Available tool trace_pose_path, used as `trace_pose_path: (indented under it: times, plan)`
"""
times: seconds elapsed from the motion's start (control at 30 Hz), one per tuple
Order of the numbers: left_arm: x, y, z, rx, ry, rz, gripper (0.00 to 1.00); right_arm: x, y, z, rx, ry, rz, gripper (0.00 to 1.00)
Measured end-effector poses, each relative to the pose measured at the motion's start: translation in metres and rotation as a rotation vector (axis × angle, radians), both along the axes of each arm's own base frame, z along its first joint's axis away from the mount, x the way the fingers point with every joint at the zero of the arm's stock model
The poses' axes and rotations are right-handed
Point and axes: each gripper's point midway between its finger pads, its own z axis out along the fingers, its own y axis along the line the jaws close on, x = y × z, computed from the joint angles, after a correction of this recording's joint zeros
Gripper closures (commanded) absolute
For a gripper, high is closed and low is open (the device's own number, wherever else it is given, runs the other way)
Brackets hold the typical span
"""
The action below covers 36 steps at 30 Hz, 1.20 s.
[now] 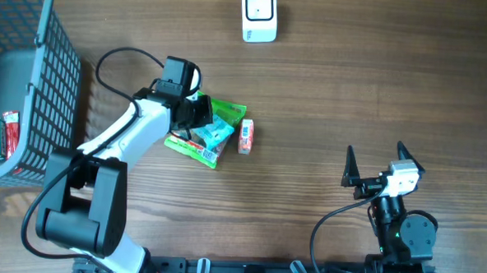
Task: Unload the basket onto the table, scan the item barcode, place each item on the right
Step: 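Release the snack bags and push them flat with the left gripper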
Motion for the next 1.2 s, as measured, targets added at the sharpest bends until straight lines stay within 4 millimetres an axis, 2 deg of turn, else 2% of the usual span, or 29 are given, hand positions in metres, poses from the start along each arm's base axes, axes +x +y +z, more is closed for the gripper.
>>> trace_pose_path:
  times: [0.07,0.17,0.23,0.3,0.37,0.43,0.57,0.67,0.77,0.83,0.9,0.93,0.97,1.0,1.07,1.13,1.2]
  plan:
    - [0.010,0.005,0.003,0.025,-0.046,0.012,0.94,0.000,0.000,0.000,0.000,0.000,0.000,0.00]
    - [0.011,0.006,0.010,0.026,-0.057,0.011,0.91,0.000,0.000,0.000,0.000,0.000,0.000,0.00]
    - [0.015,0.003,0.031,0.001,-0.104,0.006,0.91,0.000,0.000,0.000,0.000,0.000,0.000,0.00]
    - [0.016,0.000,0.063,-0.027,-0.166,0.000,0.96,0.000,0.000,0.000,0.000,0.000,0.000,0.00]
    - [0.008,0.000,0.080,-0.036,-0.169,-0.007,0.96,0.000,0.000,0.000,0.000,0.000,0.000,0.00]
    - [-0.004,0.000,0.072,-0.026,-0.113,-0.016,0.96,0.000,0.000,0.000,0.000,0.000,0.000,0.00]
    - [-0.031,-0.011,0.029,-0.001,0.017,-0.063,0.96,0.000,0.000,0.000,0.000,0.000,0.000,0.00]
    - [-0.045,-0.020,-0.002,0.011,0.074,-0.097,0.96,0.000,0.000,0.000,0.000,0.000,0.000,0.00]
    - [-0.045,-0.025,-0.006,0.009,0.076,-0.112,0.93,0.000,0.000,0.000,0.000,0.000,0.000,0.00]
    - [-0.045,-0.026,-0.005,0.009,0.075,-0.113,0.85,0.000,0.000,0.000,0.000,0.000,0.000,0.00]
    - [-0.043,-0.026,0.005,0.006,0.055,-0.118,0.72,0.000,0.000,0.000,0.000,0.000,0.000,0.00]
    - [-0.041,-0.027,0.014,0.001,0.037,-0.119,0.62,0.000,0.000,0.000,0.000,0.000,0.000,0.01]
    - [-0.037,-0.029,0.027,-0.008,0.007,-0.115,0.53,0.000,0.000,0.000,0.000,0.000,0.000,0.00]
    - [-0.030,-0.030,0.047,-0.016,-0.045,-0.120,0.50,0.000,0.000,0.000,0.000,0.000,0.000,0.00]
    - [-0.018,-0.029,0.089,-0.029,-0.137,-0.099,0.50,0.000,0.000,0.000,0.000,0.000,0.000,0.00]
    - [-0.009,-0.014,0.119,-0.004,-0.197,-0.052,0.50,0.000,0.000,0.000,0.000,0.000,0.000,0.00]
    - [-0.004,0.016,0.131,0.051,-0.213,0.028,0.63,0.000,0.000,0.000,0.000,0.000,0.000,0.00]
